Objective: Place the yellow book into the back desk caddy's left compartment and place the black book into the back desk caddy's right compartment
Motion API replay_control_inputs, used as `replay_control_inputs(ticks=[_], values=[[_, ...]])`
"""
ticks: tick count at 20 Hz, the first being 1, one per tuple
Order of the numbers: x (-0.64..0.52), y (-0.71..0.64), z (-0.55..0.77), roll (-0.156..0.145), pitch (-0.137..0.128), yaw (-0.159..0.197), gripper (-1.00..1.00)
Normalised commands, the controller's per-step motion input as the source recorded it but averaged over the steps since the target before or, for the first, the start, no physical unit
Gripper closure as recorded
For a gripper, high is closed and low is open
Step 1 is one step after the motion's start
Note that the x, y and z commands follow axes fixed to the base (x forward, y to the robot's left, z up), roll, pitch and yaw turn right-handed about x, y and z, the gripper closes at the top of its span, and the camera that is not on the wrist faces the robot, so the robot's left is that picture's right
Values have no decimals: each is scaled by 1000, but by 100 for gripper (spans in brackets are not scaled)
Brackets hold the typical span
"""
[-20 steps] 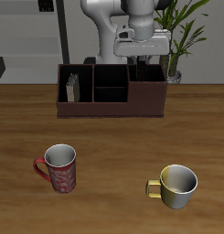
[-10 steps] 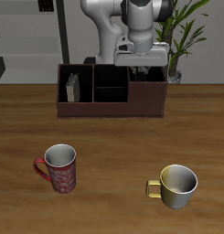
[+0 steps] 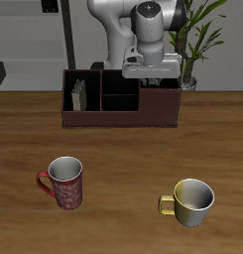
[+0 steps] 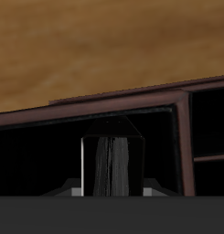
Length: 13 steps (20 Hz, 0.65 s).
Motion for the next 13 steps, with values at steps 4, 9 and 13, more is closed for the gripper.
replay_control_inputs(ticks=[4,9,13], values=[[-38,33,139,3,-23,-2,-100],[-8,18,76,12,-8,7,-100],[6,45,108,-7,-24,22,-100]])
